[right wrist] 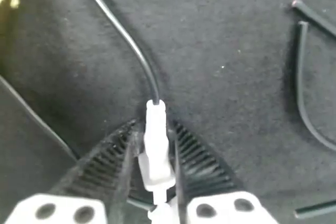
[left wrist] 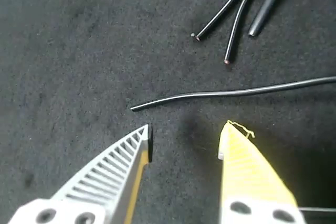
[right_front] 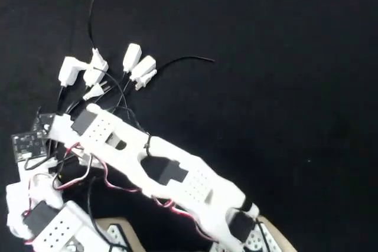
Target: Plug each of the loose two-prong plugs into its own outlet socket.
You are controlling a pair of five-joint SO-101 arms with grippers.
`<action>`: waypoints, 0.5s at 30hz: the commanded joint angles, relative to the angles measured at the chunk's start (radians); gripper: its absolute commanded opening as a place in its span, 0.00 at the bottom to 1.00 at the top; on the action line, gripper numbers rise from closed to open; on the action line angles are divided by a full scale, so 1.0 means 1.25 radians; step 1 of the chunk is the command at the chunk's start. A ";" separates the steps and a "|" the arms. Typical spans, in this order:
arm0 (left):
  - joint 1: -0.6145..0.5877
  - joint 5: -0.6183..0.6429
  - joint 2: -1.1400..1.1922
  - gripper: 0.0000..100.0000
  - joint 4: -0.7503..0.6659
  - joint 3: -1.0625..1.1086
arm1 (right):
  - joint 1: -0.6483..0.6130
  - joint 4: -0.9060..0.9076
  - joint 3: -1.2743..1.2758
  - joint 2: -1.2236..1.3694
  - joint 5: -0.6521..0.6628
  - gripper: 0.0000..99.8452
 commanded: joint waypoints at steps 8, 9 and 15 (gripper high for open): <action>0.001 0.007 -0.009 0.22 0.001 0.013 | 0.064 0.053 -0.018 -0.096 -0.025 0.01; 0.001 0.009 -0.009 0.22 0.001 0.013 | 0.069 0.064 -0.018 -0.112 -0.023 0.01; 0.002 0.009 -0.009 0.22 0.001 0.013 | 0.077 0.128 -0.014 -0.214 -0.023 0.01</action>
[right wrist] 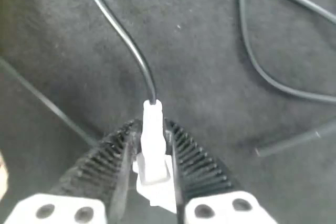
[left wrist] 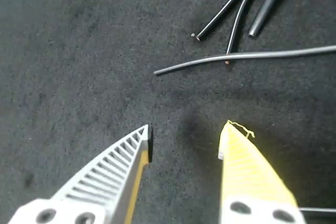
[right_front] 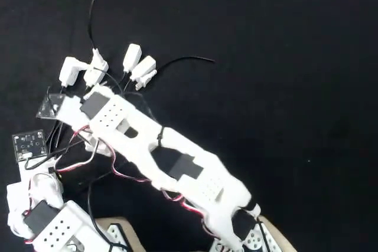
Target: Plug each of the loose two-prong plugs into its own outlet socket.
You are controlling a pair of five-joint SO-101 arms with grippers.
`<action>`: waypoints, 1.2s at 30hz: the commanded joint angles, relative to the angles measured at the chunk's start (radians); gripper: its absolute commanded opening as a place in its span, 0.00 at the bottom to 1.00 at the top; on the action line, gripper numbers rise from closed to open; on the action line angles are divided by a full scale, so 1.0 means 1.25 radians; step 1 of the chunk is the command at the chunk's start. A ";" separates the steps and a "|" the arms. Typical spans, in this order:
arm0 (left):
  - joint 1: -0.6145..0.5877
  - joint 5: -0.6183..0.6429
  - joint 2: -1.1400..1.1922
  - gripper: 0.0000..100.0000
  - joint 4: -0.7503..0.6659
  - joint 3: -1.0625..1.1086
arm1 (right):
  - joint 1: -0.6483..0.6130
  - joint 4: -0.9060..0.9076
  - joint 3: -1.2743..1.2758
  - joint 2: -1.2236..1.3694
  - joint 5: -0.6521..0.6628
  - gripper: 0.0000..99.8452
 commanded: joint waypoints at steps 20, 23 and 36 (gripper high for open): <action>0.002 0.007 -0.009 0.22 0.001 0.013 | 0.460 0.226 0.257 -0.568 0.053 0.01; 0.002 0.007 -0.009 0.22 0.001 0.013 | 0.561 0.120 0.467 -0.618 0.045 0.01; 0.002 0.005 -0.009 0.22 0.000 0.013 | 0.598 -0.187 0.908 -0.578 -0.085 0.01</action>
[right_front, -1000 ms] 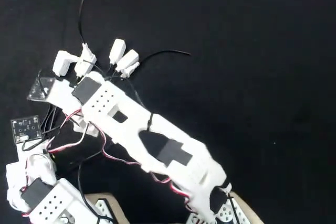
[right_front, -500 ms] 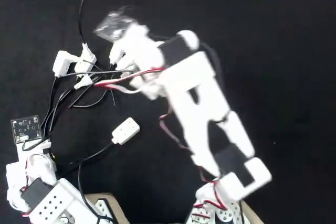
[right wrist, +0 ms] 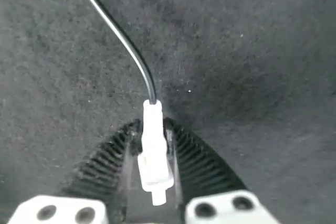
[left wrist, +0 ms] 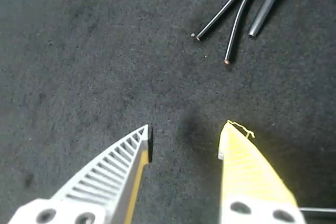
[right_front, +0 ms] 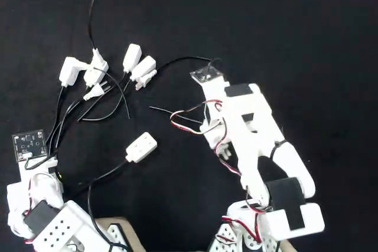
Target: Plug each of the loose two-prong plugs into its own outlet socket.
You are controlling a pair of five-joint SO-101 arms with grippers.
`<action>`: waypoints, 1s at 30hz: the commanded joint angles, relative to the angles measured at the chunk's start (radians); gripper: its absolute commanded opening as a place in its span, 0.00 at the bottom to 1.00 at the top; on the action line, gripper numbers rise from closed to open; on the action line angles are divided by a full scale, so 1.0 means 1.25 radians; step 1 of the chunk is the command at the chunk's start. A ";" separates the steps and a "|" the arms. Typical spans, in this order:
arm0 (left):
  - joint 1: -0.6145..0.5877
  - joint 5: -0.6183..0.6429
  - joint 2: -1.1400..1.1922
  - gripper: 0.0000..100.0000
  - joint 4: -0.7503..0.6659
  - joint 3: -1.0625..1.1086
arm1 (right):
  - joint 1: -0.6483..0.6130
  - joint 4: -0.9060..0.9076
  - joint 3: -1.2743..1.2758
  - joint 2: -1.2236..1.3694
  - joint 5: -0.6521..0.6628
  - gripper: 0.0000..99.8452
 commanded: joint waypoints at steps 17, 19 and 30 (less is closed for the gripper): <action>0.036 0.005 -0.009 0.22 0.000 0.013 | -0.011 0.188 -0.273 0.348 0.071 0.11; 0.040 0.004 -0.007 0.22 0.000 0.013 | -0.011 0.207 -0.309 0.379 0.072 0.11; 0.040 0.004 -0.007 0.22 0.000 0.013 | -0.029 0.345 -0.431 0.479 0.102 0.06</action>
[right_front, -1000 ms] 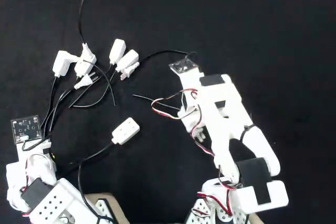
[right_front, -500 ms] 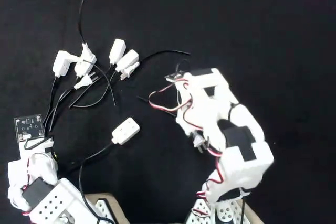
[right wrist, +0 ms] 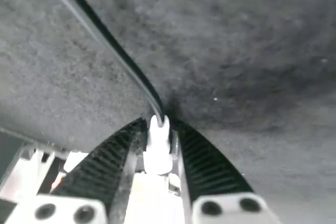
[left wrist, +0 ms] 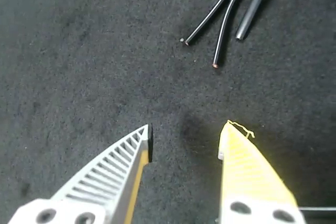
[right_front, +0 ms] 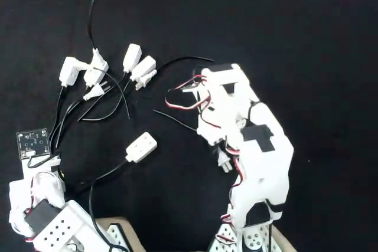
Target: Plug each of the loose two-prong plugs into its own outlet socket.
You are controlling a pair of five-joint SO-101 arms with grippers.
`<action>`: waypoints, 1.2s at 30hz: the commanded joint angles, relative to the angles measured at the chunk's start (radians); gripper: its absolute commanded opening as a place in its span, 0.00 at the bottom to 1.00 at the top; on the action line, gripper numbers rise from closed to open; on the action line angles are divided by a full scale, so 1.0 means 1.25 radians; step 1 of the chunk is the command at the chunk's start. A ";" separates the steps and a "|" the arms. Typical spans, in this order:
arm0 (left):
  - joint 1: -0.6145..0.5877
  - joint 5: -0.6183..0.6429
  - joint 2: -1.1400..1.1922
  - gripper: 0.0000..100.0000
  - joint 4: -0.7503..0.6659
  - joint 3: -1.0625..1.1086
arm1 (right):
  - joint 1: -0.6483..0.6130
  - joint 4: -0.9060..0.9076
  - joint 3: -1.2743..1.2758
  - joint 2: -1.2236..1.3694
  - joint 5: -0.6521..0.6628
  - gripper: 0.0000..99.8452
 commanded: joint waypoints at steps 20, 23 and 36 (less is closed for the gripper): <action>0.010 0.006 -0.007 0.22 0.001 0.013 | -0.074 0.072 -0.042 0.014 -0.014 0.04; 0.010 0.006 -0.007 0.22 0.001 0.013 | -0.074 0.074 -0.041 0.014 -0.015 0.04; 0.010 0.005 -0.007 0.22 0.001 0.013 | -0.139 0.112 0.001 -0.242 -0.017 0.01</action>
